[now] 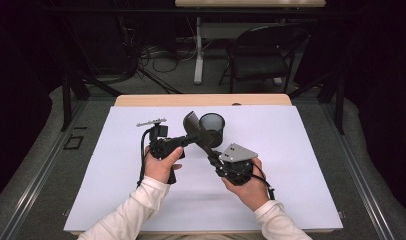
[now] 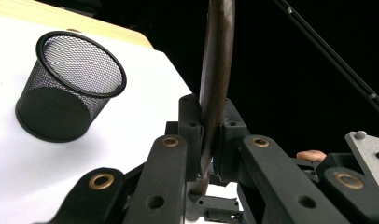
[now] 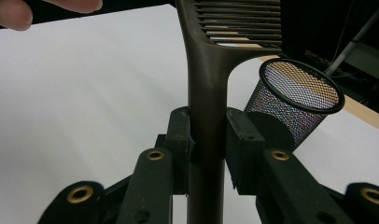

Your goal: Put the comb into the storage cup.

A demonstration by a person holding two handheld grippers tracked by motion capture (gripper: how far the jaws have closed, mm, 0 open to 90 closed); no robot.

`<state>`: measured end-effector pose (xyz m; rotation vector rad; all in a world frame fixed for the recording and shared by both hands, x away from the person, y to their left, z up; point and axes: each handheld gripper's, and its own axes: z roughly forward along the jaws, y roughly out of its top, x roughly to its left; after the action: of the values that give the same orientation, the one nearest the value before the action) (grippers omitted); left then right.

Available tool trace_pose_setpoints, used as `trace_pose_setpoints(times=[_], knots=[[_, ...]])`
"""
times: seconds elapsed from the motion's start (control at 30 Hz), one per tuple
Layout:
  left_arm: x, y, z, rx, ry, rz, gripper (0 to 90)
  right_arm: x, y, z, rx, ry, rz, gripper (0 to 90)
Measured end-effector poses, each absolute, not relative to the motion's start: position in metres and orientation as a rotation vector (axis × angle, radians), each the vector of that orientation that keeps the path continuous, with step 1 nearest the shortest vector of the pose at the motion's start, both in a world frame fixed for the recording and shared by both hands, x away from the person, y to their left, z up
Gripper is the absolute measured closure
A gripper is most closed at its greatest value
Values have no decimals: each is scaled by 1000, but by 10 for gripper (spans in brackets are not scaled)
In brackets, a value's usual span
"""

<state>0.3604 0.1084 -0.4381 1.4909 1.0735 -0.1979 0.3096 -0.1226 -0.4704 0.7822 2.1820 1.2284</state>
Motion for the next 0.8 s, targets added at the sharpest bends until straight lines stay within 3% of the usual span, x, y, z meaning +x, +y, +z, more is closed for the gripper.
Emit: trace_pose_setpoints(times=[0.8], knots=[[362, 109, -440, 1477, 1083, -212, 840, 310, -122, -471, 796, 2184, 1233, 727]])
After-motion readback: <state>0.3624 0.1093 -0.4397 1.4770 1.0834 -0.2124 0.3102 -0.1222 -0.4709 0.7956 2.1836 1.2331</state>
